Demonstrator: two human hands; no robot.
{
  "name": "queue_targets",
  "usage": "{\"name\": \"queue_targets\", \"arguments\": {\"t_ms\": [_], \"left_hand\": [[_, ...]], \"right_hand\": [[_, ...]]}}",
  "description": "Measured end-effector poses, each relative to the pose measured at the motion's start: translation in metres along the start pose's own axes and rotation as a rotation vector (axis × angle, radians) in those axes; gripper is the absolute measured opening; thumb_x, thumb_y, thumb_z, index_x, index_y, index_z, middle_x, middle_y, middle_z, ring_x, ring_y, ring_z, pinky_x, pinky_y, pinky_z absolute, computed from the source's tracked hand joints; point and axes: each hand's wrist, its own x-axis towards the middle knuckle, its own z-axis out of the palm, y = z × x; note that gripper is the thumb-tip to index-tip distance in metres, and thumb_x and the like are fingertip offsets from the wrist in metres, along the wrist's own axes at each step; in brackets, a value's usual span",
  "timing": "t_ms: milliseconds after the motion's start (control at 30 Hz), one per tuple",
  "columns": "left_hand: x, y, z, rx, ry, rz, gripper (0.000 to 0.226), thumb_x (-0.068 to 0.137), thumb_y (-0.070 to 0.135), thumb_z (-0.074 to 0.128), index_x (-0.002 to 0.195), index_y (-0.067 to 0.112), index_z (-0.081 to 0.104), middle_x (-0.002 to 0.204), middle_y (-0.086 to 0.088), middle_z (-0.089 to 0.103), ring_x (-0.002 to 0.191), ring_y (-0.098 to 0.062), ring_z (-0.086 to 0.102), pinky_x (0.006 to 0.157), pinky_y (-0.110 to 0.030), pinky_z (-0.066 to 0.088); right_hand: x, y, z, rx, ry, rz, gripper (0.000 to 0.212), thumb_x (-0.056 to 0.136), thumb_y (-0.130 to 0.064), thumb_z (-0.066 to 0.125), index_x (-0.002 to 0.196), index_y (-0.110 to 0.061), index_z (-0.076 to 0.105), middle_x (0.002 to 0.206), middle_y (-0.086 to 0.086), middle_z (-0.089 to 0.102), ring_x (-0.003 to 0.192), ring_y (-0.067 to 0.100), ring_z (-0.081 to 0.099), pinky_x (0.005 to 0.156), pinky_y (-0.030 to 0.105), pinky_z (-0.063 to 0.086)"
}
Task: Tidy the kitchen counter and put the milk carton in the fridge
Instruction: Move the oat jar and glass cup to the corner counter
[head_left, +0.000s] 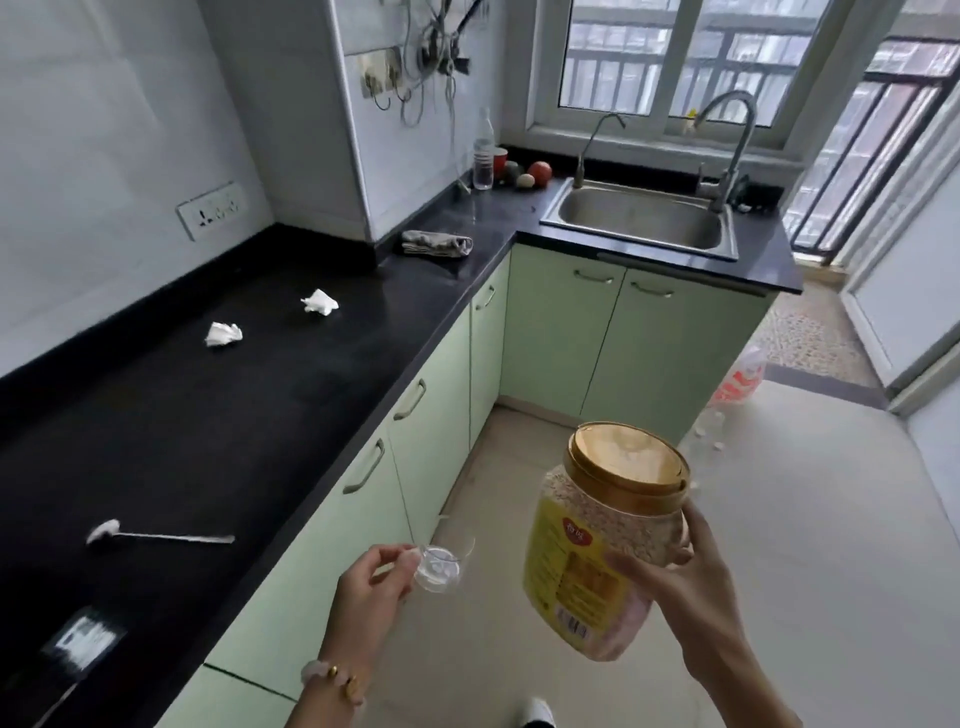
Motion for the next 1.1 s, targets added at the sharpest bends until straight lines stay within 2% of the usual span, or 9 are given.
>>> {"name": "queue_targets", "arguments": {"t_ms": [133, 267, 367, 500, 600, 700, 900, 1033, 1100], "left_hand": [[0.042, 0.039, 0.023, -0.060, 0.078, 0.006, 0.008, 0.092, 0.016, 0.066, 0.085, 0.013, 0.069, 0.079, 0.010, 0.075, 0.084, -0.016, 0.065, 0.085, -0.031, 0.053], [0.088, 0.060, 0.028, -0.091, 0.162, -0.014, 0.011, 0.088, 0.024, 0.069, 0.090, 0.013, 0.069, 0.104, 0.005, 0.069, 0.091, -0.013, 0.066, 0.096, -0.037, 0.051], [0.125, 0.064, 0.027, -0.097, 0.222, -0.059, 0.011, 0.092, 0.021, 0.066, 0.092, 0.011, 0.070, 0.100, 0.001, 0.070, 0.089, -0.015, 0.065, 0.102, -0.042, 0.051], [0.187, 0.080, 0.020, -0.150, 0.274, -0.090, 0.043, 0.064, 0.045, 0.071, 0.089, 0.010, 0.072, 0.091, -0.008, 0.071, 0.087, -0.017, 0.063, 0.095, -0.040, 0.050], [0.245, 0.102, 0.008, -0.211, 0.282, -0.073, 0.027, 0.075, 0.032, 0.073, 0.088, 0.008, 0.073, 0.084, -0.006, 0.074, 0.089, -0.019, 0.064, 0.089, -0.036, 0.050], [0.303, 0.131, -0.010, -0.223, 0.315, -0.027, 0.009, 0.089, 0.013, 0.067, 0.087, 0.006, 0.071, 0.089, -0.006, 0.076, 0.092, -0.018, 0.066, 0.085, -0.027, 0.054], [0.395, 0.190, -0.054, -0.239, 0.398, 0.062, 0.013, 0.095, 0.007, 0.059, 0.090, 0.005, 0.070, 0.103, -0.010, 0.073, 0.099, -0.019, 0.066, 0.091, -0.028, 0.054], [0.430, 0.203, -0.076, -0.308, 0.505, 0.062, 0.014, 0.095, 0.007, 0.057, 0.098, 0.000, 0.069, 0.108, -0.014, 0.072, 0.105, -0.022, 0.066, 0.092, -0.028, 0.053], [0.442, 0.207, -0.084, -0.345, 0.574, 0.059, 0.013, 0.095, 0.006, 0.057, 0.094, 0.002, 0.069, 0.106, -0.015, 0.071, 0.104, -0.022, 0.066, 0.090, -0.027, 0.053]], "right_hand": [[0.090, -0.025, 0.015, -0.014, -0.117, -0.047, 0.108, 0.032, -0.039, 0.083, 0.132, -0.027, 0.046, 0.108, -0.004, 0.065, 0.090, 0.010, 0.067, 0.064, 0.022, 0.060], [0.164, -0.039, 0.044, 0.014, -0.239, -0.053, 0.111, 0.030, -0.036, 0.083, 0.133, -0.025, 0.045, 0.101, -0.011, 0.067, 0.083, -0.003, 0.067, 0.059, 0.015, 0.057], [0.213, -0.041, 0.072, 0.035, -0.321, -0.021, 0.122, 0.021, -0.036, 0.090, 0.133, -0.026, 0.044, 0.096, -0.012, 0.071, 0.084, 0.000, 0.069, 0.059, 0.015, 0.056], [0.277, -0.042, 0.120, 0.035, -0.395, 0.016, 0.111, 0.035, -0.019, 0.088, 0.136, -0.024, 0.043, 0.107, -0.002, 0.067, 0.085, 0.004, 0.070, 0.060, 0.016, 0.057], [0.328, -0.057, 0.162, 0.039, -0.428, 0.026, 0.115, 0.032, -0.021, 0.088, 0.137, -0.024, 0.042, 0.112, 0.004, 0.068, 0.091, 0.012, 0.070, 0.073, 0.023, 0.060], [0.377, -0.082, 0.205, 0.036, -0.476, -0.001, 0.111, 0.040, -0.002, 0.091, 0.137, -0.021, 0.041, 0.110, 0.006, 0.069, 0.090, 0.014, 0.071, 0.069, 0.022, 0.060], [0.462, -0.126, 0.286, 0.055, -0.508, -0.056, 0.097, 0.051, 0.008, 0.081, 0.136, -0.020, 0.043, 0.104, -0.004, 0.073, 0.093, 0.015, 0.071, 0.070, 0.023, 0.059], [0.504, -0.141, 0.342, 0.029, -0.596, -0.076, 0.099, 0.047, -0.006, 0.089, 0.133, -0.026, 0.046, 0.117, 0.002, 0.068, 0.105, 0.020, 0.067, 0.091, 0.045, 0.054], [0.523, -0.147, 0.370, -0.003, -0.656, -0.081, 0.105, 0.041, -0.022, 0.094, 0.133, -0.030, 0.045, 0.120, 0.001, 0.066, 0.108, 0.019, 0.064, 0.093, 0.048, 0.052]]}}
